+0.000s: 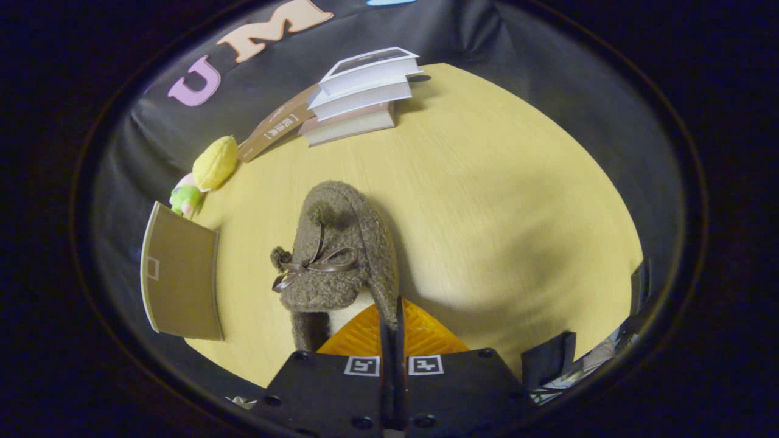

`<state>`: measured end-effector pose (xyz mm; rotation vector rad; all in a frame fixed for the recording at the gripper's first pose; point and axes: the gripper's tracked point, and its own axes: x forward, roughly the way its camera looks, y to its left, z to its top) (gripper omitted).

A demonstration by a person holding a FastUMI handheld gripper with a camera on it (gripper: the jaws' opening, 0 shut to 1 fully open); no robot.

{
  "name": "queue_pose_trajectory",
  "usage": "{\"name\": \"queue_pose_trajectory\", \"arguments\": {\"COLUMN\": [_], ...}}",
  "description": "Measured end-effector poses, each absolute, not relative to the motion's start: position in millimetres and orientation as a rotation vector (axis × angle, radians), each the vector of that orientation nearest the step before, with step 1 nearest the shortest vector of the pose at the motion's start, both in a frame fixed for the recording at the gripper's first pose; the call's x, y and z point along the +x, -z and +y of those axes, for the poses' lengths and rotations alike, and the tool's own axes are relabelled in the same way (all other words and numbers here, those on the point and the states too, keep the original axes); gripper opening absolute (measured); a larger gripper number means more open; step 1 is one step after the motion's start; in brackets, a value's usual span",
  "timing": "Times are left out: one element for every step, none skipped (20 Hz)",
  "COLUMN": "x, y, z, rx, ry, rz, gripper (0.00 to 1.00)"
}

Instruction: Open the storage box then place both shoes into the box .Put the left shoe in first, then the right shoe, with the right side of both shoes facing outward in a uniform manner.

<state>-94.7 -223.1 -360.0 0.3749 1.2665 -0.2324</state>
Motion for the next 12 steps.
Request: {"name": "queue_pose_trajectory", "arguments": {"x": [-95,-96,-93,-92,-88,-86,-84,-83,-81,-79,-77,-75], "y": [355,351,344,339,333,327,320,314,308,302,295,289], "z": [-220,-213,-208,-202,-197,-193,-188,-180,-171,-160,-149,-138], "rx": [0.381,0.407,0.436,0.453,0.459,0.456,0.455,0.463,0.482,0.506,0.525,0.536], "ry": [0.232,0.232,0.235,0.231,0.232,0.231,0.23,0.227,0.222,0.214,0.205,0.196], "rz": [1.271,1.27,1.262,1.26,1.248,1.24,1.235,1.234,1.234,1.232,1.229,1.226], "gripper": [0.03,0.03,0.03,0.04,0.04,0.04,0.03,0.03,0.03,0.04,0.04,0.04]}}
